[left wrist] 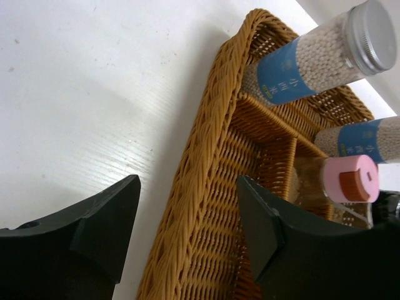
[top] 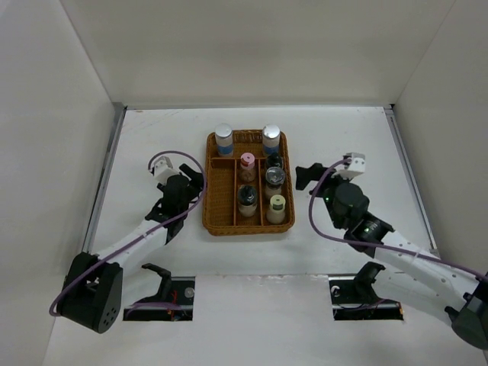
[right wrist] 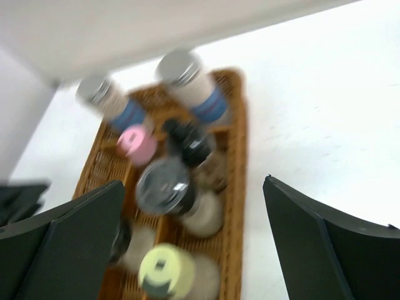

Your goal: Organize the condiment bottles

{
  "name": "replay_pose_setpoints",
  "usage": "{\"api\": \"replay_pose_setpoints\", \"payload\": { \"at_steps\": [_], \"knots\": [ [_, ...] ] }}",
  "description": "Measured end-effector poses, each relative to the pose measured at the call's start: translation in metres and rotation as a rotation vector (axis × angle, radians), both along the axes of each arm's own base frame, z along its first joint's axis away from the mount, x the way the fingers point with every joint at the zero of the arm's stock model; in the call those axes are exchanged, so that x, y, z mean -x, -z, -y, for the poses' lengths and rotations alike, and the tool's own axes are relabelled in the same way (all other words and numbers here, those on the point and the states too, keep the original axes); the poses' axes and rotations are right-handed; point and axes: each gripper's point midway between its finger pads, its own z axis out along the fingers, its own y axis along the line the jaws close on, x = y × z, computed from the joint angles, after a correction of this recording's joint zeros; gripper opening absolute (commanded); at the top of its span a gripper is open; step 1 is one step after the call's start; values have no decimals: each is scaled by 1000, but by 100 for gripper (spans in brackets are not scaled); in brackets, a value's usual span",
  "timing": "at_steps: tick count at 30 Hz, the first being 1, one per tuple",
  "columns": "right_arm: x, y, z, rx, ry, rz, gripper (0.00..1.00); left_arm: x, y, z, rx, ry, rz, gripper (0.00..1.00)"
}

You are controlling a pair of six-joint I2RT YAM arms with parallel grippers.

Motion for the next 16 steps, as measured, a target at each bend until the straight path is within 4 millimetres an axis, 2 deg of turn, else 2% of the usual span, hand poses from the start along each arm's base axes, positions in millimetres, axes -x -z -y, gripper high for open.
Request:
{"api": "replay_pose_setpoints", "payload": {
  "at_steps": [2, 4, 6, 8, 10, 12, 16],
  "knots": [
    [-8, -2, 21, -55, 78, 14, 100, 0, -4, 1, 10, 0, 3, 63],
    [-14, 7, 37, -98, 139, 12, 100, 0, -4, 1, 22, 5, -4, 63],
    [-19, 28, 50, -123, 189, -12, 100, 1, -1, -1, 28, 5, -25, 63],
    [-22, 61, 61, -129, 236, -72, 100, 3, 3, -4, 32, 2, -48, 63],
    [-23, 92, 67, -123, 257, -145, 100, 3, 5, -7, 34, -4, -60, 63],
    [-23, 110, 66, -129, 254, -194, 100, 3, 5, -11, 35, -12, -69, 63],
    [-27, 110, 56, -167, 221, -195, 100, 2, 3, -17, 26, -21, -67, 62]
  ]
}}
